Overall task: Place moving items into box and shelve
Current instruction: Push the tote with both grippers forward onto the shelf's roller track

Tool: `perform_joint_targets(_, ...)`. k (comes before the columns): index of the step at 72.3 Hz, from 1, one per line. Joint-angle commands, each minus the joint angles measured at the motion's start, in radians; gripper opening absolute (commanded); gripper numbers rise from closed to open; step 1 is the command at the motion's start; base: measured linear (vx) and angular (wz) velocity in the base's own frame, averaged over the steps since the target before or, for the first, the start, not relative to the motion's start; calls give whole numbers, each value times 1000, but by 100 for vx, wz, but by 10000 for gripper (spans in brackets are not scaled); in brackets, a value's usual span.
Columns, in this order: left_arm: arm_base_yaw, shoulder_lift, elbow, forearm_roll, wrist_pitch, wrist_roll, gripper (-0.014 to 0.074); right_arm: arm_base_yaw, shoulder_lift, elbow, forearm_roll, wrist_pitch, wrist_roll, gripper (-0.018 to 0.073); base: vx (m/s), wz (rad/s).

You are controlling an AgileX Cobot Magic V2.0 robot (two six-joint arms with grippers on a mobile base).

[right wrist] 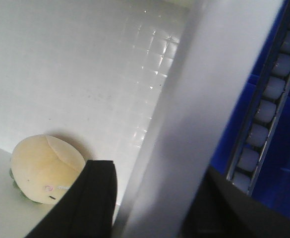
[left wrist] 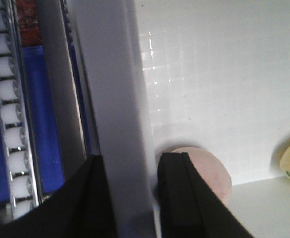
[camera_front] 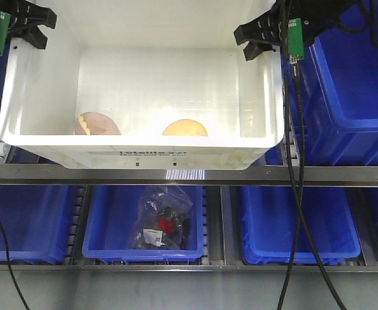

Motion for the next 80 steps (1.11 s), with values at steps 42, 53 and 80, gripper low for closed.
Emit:
perform_joint_targets(42, -45, -34, -41, -115, -272, 18, 0, 44, -23, -46, 295, -283, -118, -4, 0, 0)
perform_joint_targets(53, -45, -6, -41, -115, -263, 18, 0, 44, 5, -46, 294, -277, -131, -4, 0, 0)
perform_joint_targets(80, -45, 41, -41, -114, -242, 18, 0, 44, 39, -46, 315, -271, -139, -4, 0, 0)
